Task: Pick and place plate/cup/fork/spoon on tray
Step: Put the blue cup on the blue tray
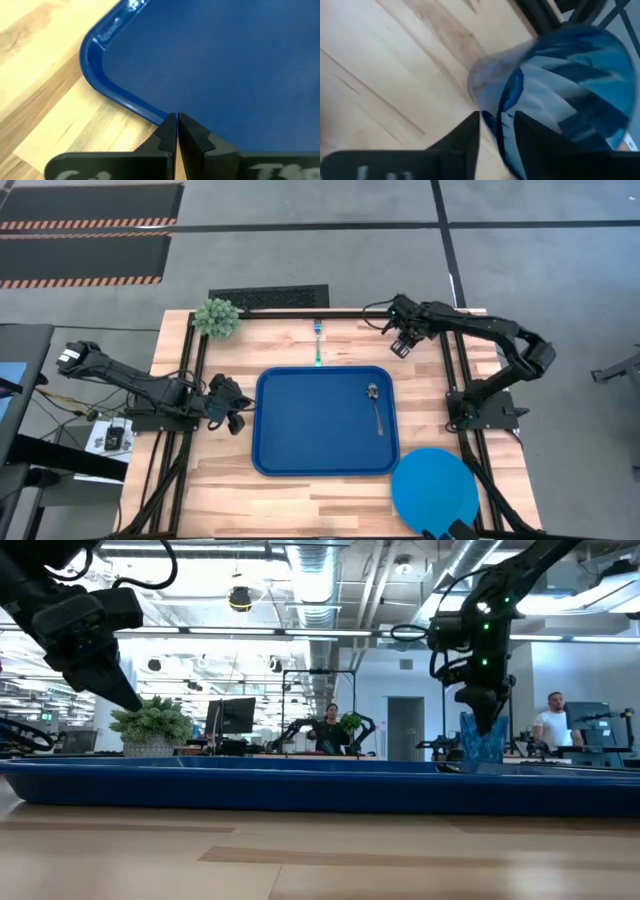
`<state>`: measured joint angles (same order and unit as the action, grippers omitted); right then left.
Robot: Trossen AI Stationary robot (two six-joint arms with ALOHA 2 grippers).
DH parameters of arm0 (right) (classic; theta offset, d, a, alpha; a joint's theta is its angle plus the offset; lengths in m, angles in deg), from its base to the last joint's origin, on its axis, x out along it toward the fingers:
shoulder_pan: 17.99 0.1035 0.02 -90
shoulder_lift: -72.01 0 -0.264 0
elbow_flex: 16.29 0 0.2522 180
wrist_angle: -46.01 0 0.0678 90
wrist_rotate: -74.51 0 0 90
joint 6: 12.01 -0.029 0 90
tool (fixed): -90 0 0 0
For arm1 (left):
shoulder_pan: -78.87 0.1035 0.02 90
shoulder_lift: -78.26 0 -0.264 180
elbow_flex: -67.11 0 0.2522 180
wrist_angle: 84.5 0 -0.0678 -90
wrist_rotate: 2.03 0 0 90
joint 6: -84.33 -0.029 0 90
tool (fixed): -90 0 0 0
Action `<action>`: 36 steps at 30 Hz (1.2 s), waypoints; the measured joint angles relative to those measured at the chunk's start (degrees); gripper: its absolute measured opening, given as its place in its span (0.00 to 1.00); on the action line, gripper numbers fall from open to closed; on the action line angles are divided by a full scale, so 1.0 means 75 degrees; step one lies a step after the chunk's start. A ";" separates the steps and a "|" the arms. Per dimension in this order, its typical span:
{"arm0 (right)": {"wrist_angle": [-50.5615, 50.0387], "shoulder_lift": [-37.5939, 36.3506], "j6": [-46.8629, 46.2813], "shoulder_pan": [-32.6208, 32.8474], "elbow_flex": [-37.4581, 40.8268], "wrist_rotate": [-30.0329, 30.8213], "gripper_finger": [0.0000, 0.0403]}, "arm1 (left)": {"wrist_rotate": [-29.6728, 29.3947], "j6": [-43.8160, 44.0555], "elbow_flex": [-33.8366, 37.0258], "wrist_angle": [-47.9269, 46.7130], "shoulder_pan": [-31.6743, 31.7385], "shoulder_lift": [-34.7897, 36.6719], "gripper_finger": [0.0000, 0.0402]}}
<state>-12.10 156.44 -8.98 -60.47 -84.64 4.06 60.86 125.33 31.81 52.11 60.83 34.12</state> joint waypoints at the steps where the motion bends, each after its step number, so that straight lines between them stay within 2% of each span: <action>1: 0.0002 0.0045 0.0037 0.0024 0.0000 0.0005 0.31 | -0.0043 0.0022 0.0000 0.0003 0.0000 0.0000 0.00; 7: -0.0018 -0.0084 0.0075 0.0234 0.0000 0.0012 0.04 | -0.0426 0.0087 0.0216 0.0387 -0.0225 0.0079 0.00; 13: -0.0570 -0.0778 -0.0118 0.0891 -0.0520 0.0003 0.08 | -0.0487 0.0033 0.0774 0.1300 -0.0460 0.0541 0.00; 16: -0.0897 -0.0915 -0.0379 0.1641 -0.1195 -0.0076 0.05 | -0.0707 0.0022 0.0881 0.1391 -0.0513 0.0838 0.00; 19: -0.0814 -0.0833 -0.0402 0.2641 -0.1895 -0.0499 0.02 | -0.0937 0.0017 0.0993 0.1423 -0.0516 0.1077 0.00; 22: -0.0509 -0.0419 -0.0369 0.3611 -0.2579 -0.0866 0.05 | -0.1040 -0.0052 0.1118 0.1566 -0.0516 0.1276 0.00; 26: -0.0290 0.0413 -0.0131 0.4691 -0.3504 -0.0907 0.06 | -0.0971 0.0020 0.1154 0.1457 -0.0516 0.1411 0.00; 32: -0.0358 0.2071 0.0363 0.5630 -0.4838 -0.1009 0.02 | -0.0900 0.0019 0.1154 0.1486 -0.0516 0.1404 0.00; 36: -0.0551 0.3140 0.0495 0.5937 -0.5575 -0.1106 0.06 | -0.0900 0.0012 0.1154 0.1484 -0.0516 0.1403 0.00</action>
<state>-16.23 179.99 -5.27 -15.94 -126.46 -4.24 54.10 125.42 40.46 63.24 56.96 44.64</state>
